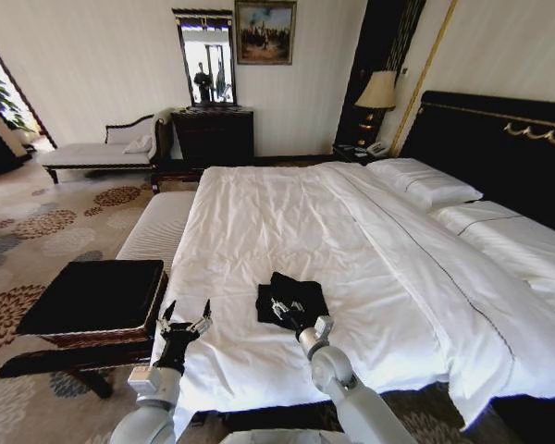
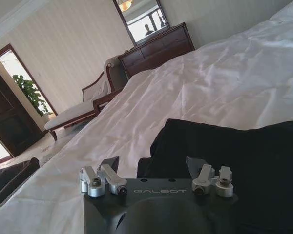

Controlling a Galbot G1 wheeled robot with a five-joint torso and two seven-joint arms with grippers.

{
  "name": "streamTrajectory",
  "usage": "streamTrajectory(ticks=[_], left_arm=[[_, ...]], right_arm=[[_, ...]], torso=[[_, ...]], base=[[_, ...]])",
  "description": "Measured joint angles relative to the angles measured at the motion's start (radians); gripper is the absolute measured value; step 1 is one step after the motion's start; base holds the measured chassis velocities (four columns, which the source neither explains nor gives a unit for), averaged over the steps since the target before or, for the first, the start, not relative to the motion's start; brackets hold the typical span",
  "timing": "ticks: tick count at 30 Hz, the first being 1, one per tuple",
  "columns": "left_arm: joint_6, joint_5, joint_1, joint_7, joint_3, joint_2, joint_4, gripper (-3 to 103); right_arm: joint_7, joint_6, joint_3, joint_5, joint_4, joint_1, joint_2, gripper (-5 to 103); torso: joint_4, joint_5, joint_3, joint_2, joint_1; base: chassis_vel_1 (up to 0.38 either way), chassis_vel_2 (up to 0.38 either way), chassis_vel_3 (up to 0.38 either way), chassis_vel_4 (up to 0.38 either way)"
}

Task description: Fold the clothes on the bed and place them into the basket.

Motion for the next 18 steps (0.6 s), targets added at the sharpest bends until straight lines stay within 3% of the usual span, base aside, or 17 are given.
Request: streamTrajectory(ticks=[1, 3, 7, 11, 13, 16, 18], left_arm=[[0.002, -0.003, -0.008, -0.001, 0.003, 0.000, 0.003, 100], [0.006, -0.006, -0.017, -0.002, 0.007, 0.001, 0.008, 100], [0.011, -0.017, -0.034, -0.004, 0.010, 0.012, 0.019, 100], [0.012, -0.022, -0.034, -0.005, 0.010, 0.017, 0.019, 100], [0.017, -0.027, -0.033, -0.005, 0.013, 0.018, 0.028, 100], [0.027, -0.050, -0.045, -0.004, 0.035, 0.011, 0.065, 100], [0.065, -0.105, -0.073, -0.004, 0.070, 0.001, 0.100, 100]], right_arm=[[-0.002, 0.001, 0.009, 0.006, 0.012, -0.012, -0.004, 80], [-0.005, 0.003, 0.023, 0.020, 0.028, -0.027, -0.007, 80], [-0.022, 0.022, 0.089, 0.112, 0.087, -0.060, -0.014, 99], [-0.013, 0.036, 0.118, 0.111, 0.064, -0.027, -0.012, 100], [0.009, 0.044, 0.133, 0.060, 0.008, 0.023, -0.013, 100], [0.040, 0.028, 0.153, 0.123, -0.002, 0.025, -0.013, 100], [0.052, 0.012, 0.194, 0.164, 0.005, -0.012, -0.005, 100]], torso=[[0.0001, 0.0000, 0.000, 0.000, 0.000], [0.0000, 0.0000, 0.000, 0.000, 0.000], [-0.0001, 0.0000, 0.000, 0.000, 0.000], [0.0002, 0.0000, 0.000, 0.000, 0.000], [0.0008, 0.0003, 0.000, 0.000, 0.000], [0.0008, 0.0004, 0.000, 0.000, 0.000], [0.0003, 0.0000, 0.000, 0.000, 0.000]], base=[[0.000, 0.000, 0.000, 0.000], [0.000, 0.000, 0.000, 0.000], [0.000, 0.000, 0.000, 0.000], [0.000, 0.000, 0.000, 0.000], [0.000, 0.000, 0.000, 0.000], [0.000, 0.000, 0.000, 0.000], [0.000, 0.000, 0.000, 0.000]])
